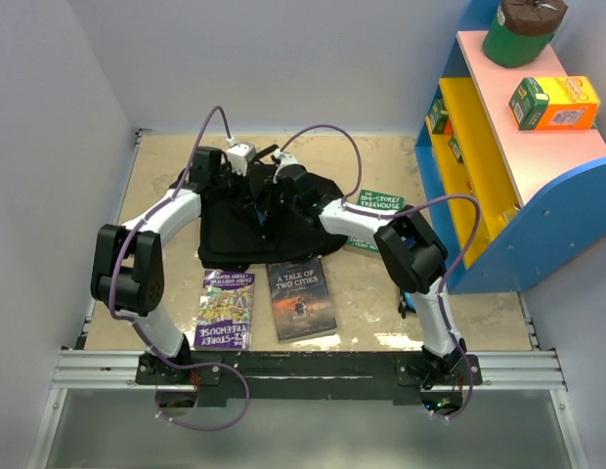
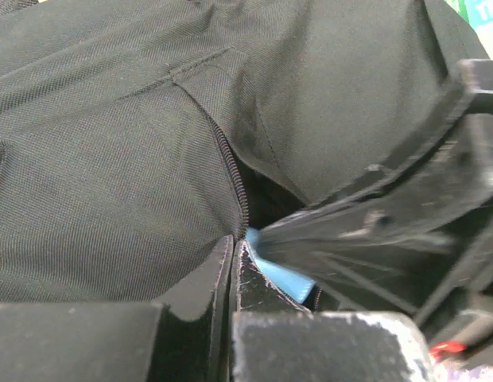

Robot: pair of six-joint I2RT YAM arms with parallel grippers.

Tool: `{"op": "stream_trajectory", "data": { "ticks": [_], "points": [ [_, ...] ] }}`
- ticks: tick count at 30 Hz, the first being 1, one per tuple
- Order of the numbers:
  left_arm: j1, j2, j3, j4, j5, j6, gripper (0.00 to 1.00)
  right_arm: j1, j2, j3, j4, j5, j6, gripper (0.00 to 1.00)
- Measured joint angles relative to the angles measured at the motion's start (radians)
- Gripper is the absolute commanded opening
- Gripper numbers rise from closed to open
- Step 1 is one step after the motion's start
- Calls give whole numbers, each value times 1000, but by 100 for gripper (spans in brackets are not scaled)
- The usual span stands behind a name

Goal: Pack the student bag
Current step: Place the personal item in the student bag.

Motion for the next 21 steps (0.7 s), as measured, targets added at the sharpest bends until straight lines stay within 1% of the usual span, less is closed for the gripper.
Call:
{"op": "stream_trajectory", "data": {
  "ticks": [2, 3, 5, 8, 9, 12, 13, 14, 16, 17, 21],
  "points": [
    [0, 0, 0, 0, 0, 0, 0, 5, 29, 45, -6, 6, 0, 18],
    [0, 0, 0, 0, 0, 0, 0, 6, 35, 53, -8, 9, 2, 26],
    [0, 0, 0, 0, 0, 0, 0, 6, 35, 53, -19, 16, 5, 32],
    [0, 0, 0, 0, 0, 0, 0, 3, 19, 18, -13, 24, 4, 34],
    [0, 0, 0, 0, 0, 0, 0, 1, 5, -7, -11, 28, 3, 33],
    [0, 3, 0, 2, 0, 0, 0, -4, -65, -117, -5, 43, 2, 27],
    [0, 6, 0, 2, 0, 0, 0, -5, -87, -144, -5, 46, 2, 24],
    [0, 9, 0, 3, 0, 0, 0, -6, -105, -162, -3, 49, 1, 19],
    [0, 14, 0, 3, 0, 0, 0, -6, -128, -182, 8, 61, 0, 15],
    [0, 15, 0, 3, 0, 0, 0, -6, -134, -187, 14, 64, 0, 11],
    [0, 15, 0, 3, 0, 0, 0, -5, -129, -188, 32, 64, 3, 3]
  ]
}}
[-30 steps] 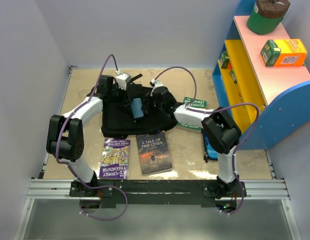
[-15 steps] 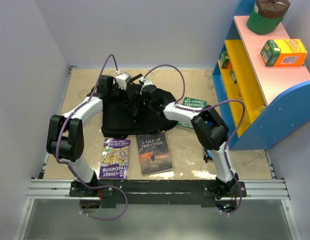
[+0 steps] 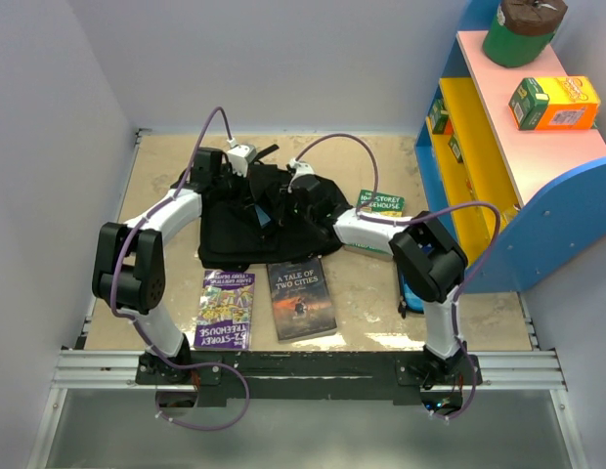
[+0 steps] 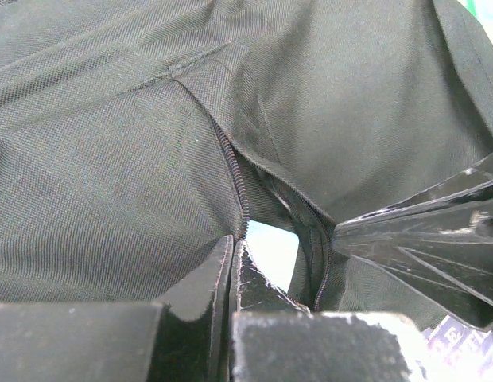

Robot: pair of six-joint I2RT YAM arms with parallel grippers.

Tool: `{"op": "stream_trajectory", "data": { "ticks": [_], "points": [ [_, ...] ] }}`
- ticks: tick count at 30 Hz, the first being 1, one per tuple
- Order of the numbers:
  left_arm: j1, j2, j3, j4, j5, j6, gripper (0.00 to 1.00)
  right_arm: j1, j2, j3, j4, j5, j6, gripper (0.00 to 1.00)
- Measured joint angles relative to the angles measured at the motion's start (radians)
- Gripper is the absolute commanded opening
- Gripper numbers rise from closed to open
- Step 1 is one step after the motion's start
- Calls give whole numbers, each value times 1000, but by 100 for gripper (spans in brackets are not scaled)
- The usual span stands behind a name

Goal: Pack the student bag
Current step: Place the personal item in the student bag.

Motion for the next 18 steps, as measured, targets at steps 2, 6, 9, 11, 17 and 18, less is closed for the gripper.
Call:
{"op": "stream_trajectory", "data": {
  "ticks": [2, 6, 9, 11, 17, 18],
  "points": [
    [0, 0, 0, 0, 0, 0, 0, 3, 15, 11, -2, 1, 0, 2],
    [0, 0, 0, 0, 0, 0, 0, 18, 81, 77, -6, 6, 0, 0],
    [0, 0, 0, 0, 1, 0, 0, 33, 128, 118, -17, 7, 1, 0],
    [0, 0, 0, 0, 2, 0, 0, 40, 163, 156, -30, 6, 1, 0],
    [0, 4, 0, 0, 3, 1, 11, 60, 213, 225, -45, 0, 3, 25],
    [0, 6, 0, 0, 3, 2, 15, 60, 209, 225, -47, 1, 3, 30]
  ]
}}
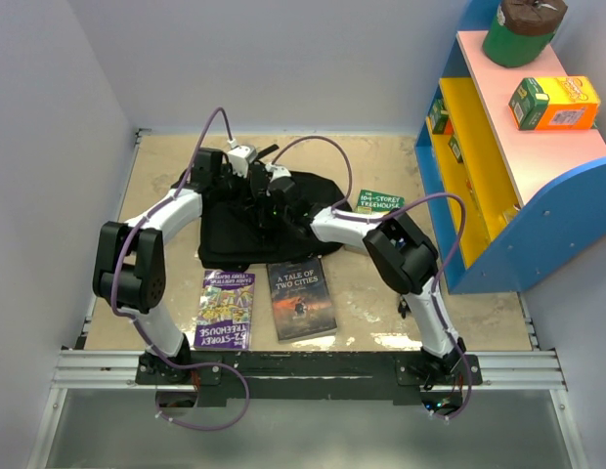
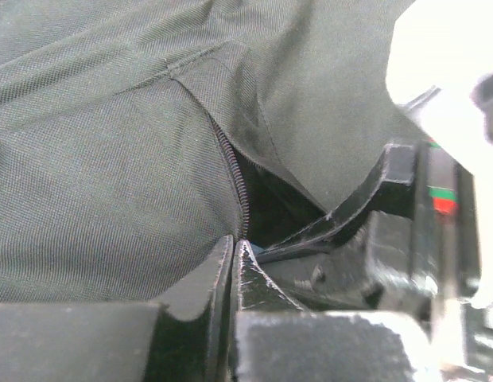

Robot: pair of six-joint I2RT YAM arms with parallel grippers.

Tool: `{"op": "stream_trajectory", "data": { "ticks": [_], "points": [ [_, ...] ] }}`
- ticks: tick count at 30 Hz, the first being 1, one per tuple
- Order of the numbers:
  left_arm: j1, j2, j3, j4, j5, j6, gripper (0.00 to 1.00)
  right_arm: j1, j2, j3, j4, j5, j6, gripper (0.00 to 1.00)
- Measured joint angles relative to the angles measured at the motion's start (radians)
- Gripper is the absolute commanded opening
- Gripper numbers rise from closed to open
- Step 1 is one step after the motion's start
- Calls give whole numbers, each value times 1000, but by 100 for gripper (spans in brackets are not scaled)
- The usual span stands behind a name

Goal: Pack the student bag
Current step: Place the personal item in the student bag.

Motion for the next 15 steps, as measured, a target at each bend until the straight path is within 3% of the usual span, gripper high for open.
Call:
{"op": "stream_trajectory", "data": {
  "ticks": [2, 5, 15],
  "points": [
    [0, 2, 1, -6, 3, 11, 26, -2, -21, -13, -5, 10, 0, 40],
    [0, 2, 3, -29, 21, 37, 33, -15, -104, -84, -7, 29, 0, 48],
    [-7, -38, 35, -261, 180, 289, 34, -65, -438, -356, 40, 100, 24, 49]
  ]
}}
